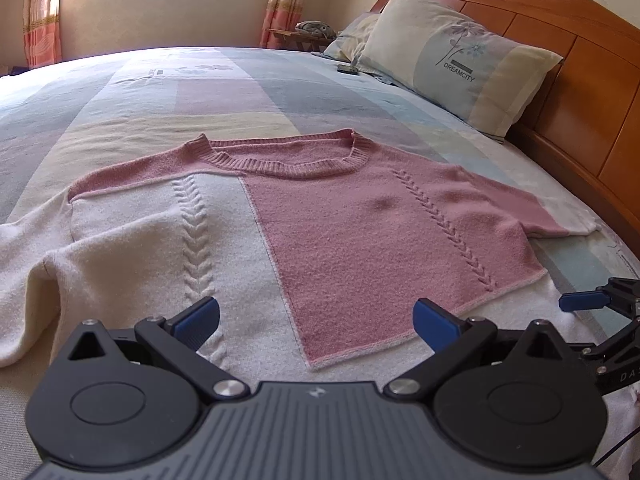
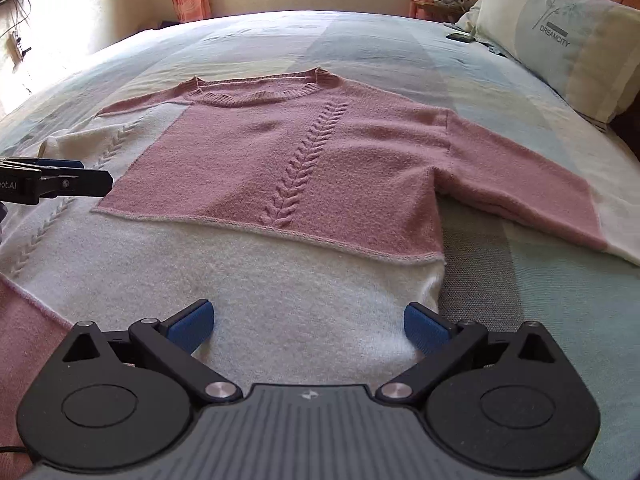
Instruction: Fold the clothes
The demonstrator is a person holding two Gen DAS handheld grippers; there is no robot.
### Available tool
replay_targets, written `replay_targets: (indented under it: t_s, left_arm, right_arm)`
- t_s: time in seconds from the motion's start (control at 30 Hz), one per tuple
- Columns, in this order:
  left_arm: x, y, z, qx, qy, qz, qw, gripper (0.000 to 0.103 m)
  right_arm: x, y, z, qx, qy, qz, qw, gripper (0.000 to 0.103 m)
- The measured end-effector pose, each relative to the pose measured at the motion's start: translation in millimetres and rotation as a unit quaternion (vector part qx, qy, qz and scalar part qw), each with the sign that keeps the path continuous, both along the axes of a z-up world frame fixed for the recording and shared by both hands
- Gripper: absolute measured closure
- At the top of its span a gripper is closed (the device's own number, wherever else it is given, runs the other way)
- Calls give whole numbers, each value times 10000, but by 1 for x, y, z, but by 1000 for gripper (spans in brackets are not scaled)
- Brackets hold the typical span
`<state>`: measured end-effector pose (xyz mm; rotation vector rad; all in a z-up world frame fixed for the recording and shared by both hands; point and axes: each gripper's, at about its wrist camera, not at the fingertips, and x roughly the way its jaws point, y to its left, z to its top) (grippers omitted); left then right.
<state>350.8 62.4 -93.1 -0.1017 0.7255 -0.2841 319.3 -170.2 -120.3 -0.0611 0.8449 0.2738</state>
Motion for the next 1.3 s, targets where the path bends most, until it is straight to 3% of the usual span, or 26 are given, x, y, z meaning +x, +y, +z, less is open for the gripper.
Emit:
replay_targets:
  t_s: [0.1,0.23,0.47,0.6,0.8,0.97,1.07,1.13,1.2,1.27,1.3]
  left_arm:
    - [0,-1,-6,-32,96,-36,9999,1]
    - [-7,0,-21,-26,120,37,9999,1]
    - [-9,-19,-29,755,-158,-190,9968,1]
    - [-11,-16,-29,681,-151,-166,9974,1]
    - [-19,-16,-29,778,-233,-140,9966,1]
    - [-44,-26,-13,1152,-136,246,9929,1]
    - [-76,-35,-10,570,106,388,9976,1]
    - [-94,-43,-18,224,213,295,9991,1]
    - [-105,-54,-20,598,211,252,9977,1]
    - [-107,-55,-12,711,386,90,9967,1]
    - [-105,-49,-5,569,478,80,9972,1]
  right_arm:
    - [-2,6,1,189,-9,21,9998,0]
    - [2,19,-9,95,135,-378,9991,0]
    - [5,33,-13,-70,136,-981,9951,0]
    - [4,35,-13,-92,197,-1103,9937,0]
    - [-4,33,-14,-76,83,-978,9951,0]
    - [-50,21,-7,57,-56,-778,9969,0]
    - [-88,7,-6,533,-144,-968,9938,0]
    - [-103,4,-5,595,-151,-769,9951,0]
    - [-106,4,-5,493,-61,-753,9959,0]
    - [-107,3,-3,689,-8,-787,9945,0]
    - [-106,4,-1,784,27,-727,9943,0]
